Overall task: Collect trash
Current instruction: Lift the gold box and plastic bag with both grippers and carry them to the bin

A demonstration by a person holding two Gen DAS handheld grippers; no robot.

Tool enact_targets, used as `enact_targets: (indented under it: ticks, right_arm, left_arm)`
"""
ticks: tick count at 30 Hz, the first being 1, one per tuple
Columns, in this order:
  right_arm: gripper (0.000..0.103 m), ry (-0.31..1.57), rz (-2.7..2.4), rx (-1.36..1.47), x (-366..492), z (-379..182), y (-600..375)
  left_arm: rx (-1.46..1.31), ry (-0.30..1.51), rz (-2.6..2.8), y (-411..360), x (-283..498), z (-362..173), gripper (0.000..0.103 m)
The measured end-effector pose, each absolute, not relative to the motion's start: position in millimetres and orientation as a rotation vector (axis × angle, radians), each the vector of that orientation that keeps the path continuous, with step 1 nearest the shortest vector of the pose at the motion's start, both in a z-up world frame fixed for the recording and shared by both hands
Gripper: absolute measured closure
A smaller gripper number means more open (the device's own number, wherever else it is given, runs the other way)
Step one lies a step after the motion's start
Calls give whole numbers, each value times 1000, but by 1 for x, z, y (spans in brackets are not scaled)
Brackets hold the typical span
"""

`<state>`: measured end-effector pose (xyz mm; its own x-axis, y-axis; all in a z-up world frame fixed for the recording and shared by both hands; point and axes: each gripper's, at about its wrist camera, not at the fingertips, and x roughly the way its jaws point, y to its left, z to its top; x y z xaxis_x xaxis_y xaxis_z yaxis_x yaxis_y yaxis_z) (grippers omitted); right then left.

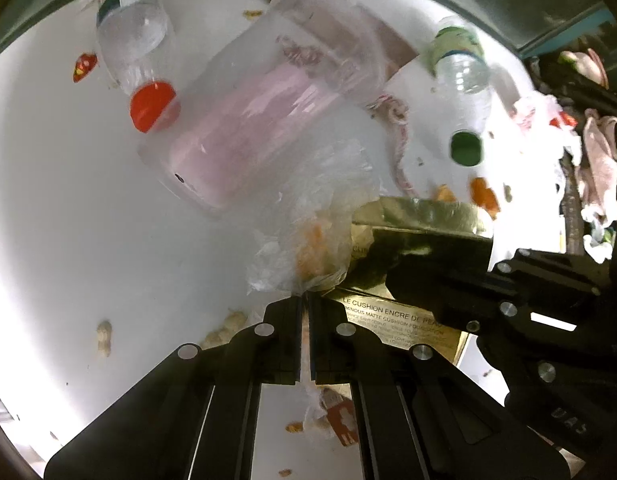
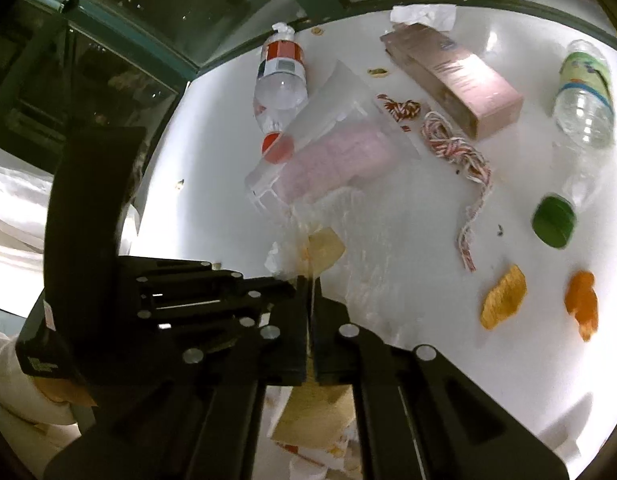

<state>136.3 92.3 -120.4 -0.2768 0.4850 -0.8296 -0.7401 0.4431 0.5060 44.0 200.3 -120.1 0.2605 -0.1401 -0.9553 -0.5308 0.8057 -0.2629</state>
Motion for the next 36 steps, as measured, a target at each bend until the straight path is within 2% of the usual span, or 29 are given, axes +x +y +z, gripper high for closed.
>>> enact_targets:
  ticks: [18,26,36]
  right_arm:
    - [100,1215,1158,-170,105,-28,34]
    - [100,1167,1077,-130,81,-3,-2]
    - [100,1169,905,-47,47,3,-58]
  left_arm:
    - [-515,1121,231,144,22,-21,102]
    - [-435,1106,139,109,14,-1,102]
    - [-287,1169,-57,49,7,-2,102]
